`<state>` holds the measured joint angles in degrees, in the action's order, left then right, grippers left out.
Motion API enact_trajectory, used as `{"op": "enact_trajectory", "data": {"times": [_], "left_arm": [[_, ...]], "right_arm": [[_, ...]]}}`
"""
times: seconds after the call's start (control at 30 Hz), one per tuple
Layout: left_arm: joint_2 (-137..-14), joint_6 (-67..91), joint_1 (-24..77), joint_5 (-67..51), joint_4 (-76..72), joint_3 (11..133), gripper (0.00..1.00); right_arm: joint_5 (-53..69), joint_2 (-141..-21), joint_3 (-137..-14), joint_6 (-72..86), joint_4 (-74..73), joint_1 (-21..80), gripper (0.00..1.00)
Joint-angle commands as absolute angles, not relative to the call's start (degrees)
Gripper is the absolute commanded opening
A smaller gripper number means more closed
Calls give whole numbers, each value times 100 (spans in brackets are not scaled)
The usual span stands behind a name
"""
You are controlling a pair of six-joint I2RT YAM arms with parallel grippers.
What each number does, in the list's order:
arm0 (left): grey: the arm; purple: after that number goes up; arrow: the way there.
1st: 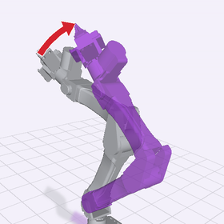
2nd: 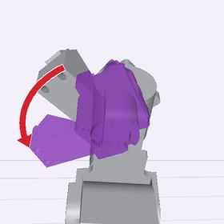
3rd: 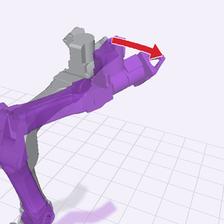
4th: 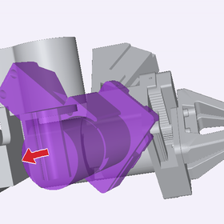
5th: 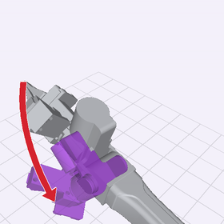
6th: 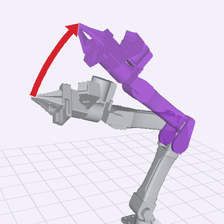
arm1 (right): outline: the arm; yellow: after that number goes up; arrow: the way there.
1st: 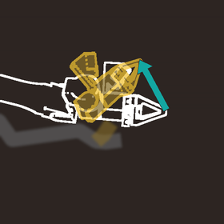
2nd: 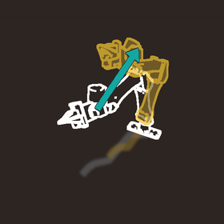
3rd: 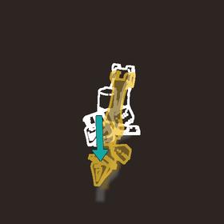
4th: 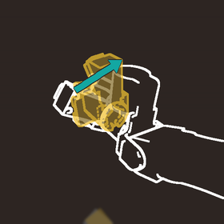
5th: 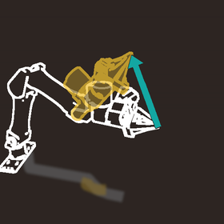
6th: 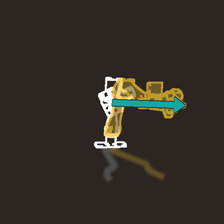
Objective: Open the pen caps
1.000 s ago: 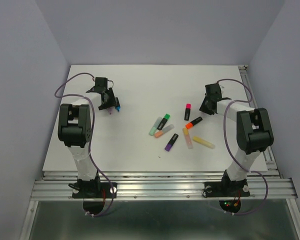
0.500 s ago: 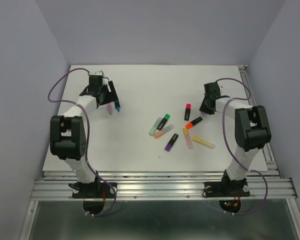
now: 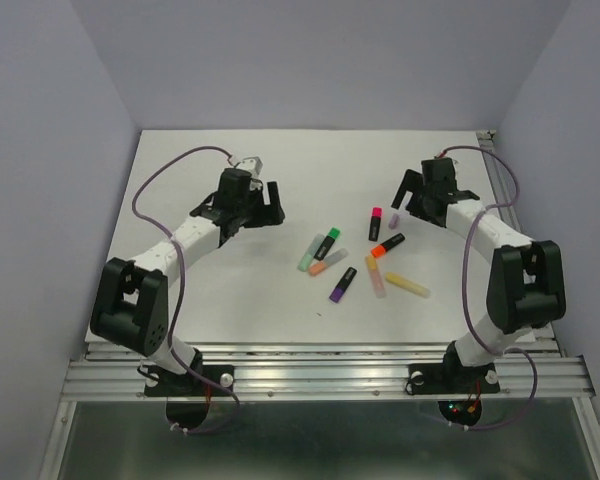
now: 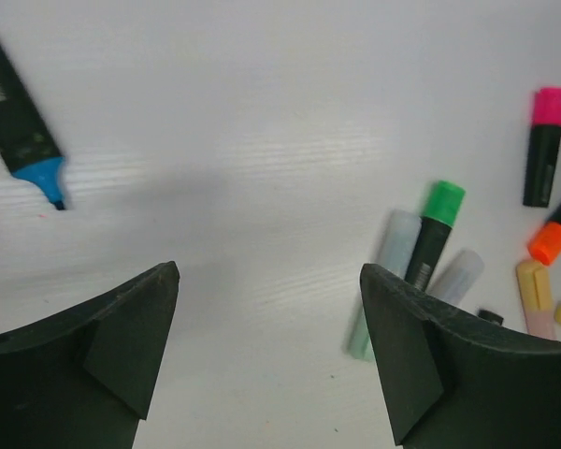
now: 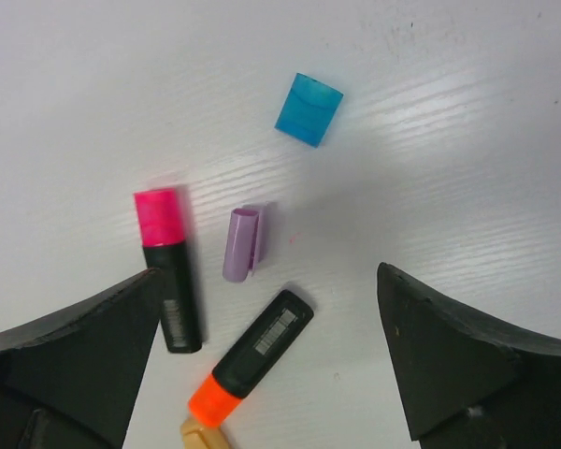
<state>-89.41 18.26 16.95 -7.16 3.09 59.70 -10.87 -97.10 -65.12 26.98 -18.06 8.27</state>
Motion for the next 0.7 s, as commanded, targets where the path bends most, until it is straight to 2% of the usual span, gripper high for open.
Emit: {"op": "enact_trajectory", "data": {"times": [0.0, 0.07, 0.13, 0.27, 0.43, 0.53, 0.67], "left_arm": [[-8070, 2179, 2758, -554, 176, 5599, 90], [-7718, 2302, 3109, -449, 123, 5406, 90], [-7525, 2364, 3583, -370, 123, 5301, 94], [-7584, 2697, 4226, -273, 106, 5212, 95], [-8286, 2882, 5053, 147, 123, 5580, 95], [-8761, 2874, 5378, 280, 201, 5878, 95], [-9341, 2830, 5546, 361, 413, 6283, 94]], "right_arm": [[-870, -8799, -6092, 2628, -1828, 800, 100], [-931, -8318, -5733, 2733, -1907, 809, 100], [-914, -7904, -5381, 2838, -1925, 800, 100], [-782, -6595, -4126, 3364, -1890, 800, 100], [-336, -4380, -3130, 4183, -1662, 800, 100], [-115, -3458, -2883, 4482, -1529, 800, 100], [-587, -2806, -2822, 5035, -1871, 800, 100]]}}
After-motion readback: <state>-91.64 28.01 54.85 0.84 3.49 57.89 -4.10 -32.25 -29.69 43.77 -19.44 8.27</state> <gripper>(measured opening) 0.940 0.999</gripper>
